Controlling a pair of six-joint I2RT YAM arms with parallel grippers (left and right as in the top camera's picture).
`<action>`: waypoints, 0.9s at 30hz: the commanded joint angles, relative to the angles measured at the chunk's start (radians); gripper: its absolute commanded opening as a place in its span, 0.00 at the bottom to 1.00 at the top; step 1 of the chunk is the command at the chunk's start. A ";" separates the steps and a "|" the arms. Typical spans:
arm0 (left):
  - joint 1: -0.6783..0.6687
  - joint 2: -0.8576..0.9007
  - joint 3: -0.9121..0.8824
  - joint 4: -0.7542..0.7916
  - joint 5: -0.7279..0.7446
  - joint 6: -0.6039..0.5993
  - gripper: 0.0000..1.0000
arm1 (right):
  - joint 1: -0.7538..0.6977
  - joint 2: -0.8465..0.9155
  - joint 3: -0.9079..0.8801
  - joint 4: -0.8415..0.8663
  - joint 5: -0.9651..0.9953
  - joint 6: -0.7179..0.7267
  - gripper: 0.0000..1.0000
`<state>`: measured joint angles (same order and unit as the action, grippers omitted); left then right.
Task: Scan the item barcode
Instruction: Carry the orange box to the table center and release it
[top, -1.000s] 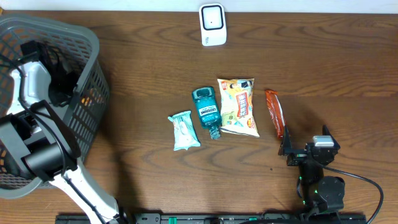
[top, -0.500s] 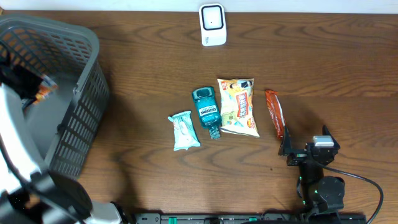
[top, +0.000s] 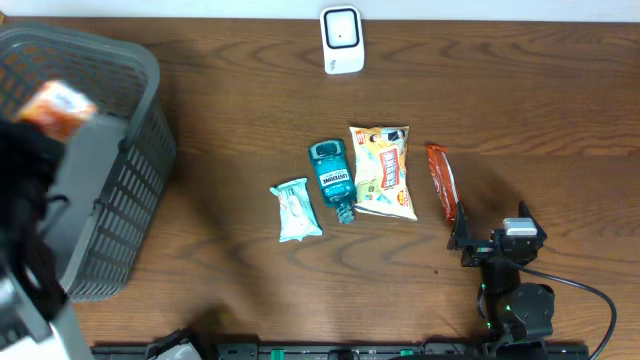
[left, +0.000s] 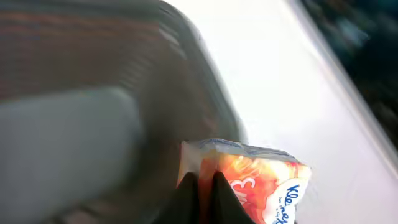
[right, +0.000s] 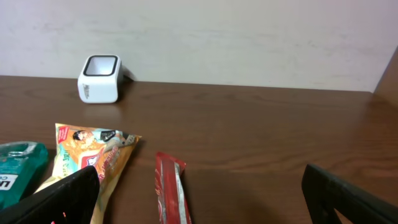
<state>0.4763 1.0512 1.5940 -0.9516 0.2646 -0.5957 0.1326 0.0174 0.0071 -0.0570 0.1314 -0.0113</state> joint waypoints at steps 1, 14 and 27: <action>-0.152 -0.015 -0.010 -0.055 0.184 0.090 0.07 | 0.006 -0.004 -0.002 -0.003 0.009 -0.005 0.99; -0.801 -0.002 -0.430 -0.042 0.013 0.055 0.07 | 0.006 -0.004 -0.002 -0.003 0.009 -0.005 0.99; -1.113 0.300 -0.713 0.417 0.007 -0.177 0.07 | 0.006 -0.004 -0.002 -0.003 0.009 -0.005 0.99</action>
<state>-0.5976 1.2709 0.8864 -0.5663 0.2821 -0.7212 0.1326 0.0174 0.0071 -0.0570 0.1318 -0.0113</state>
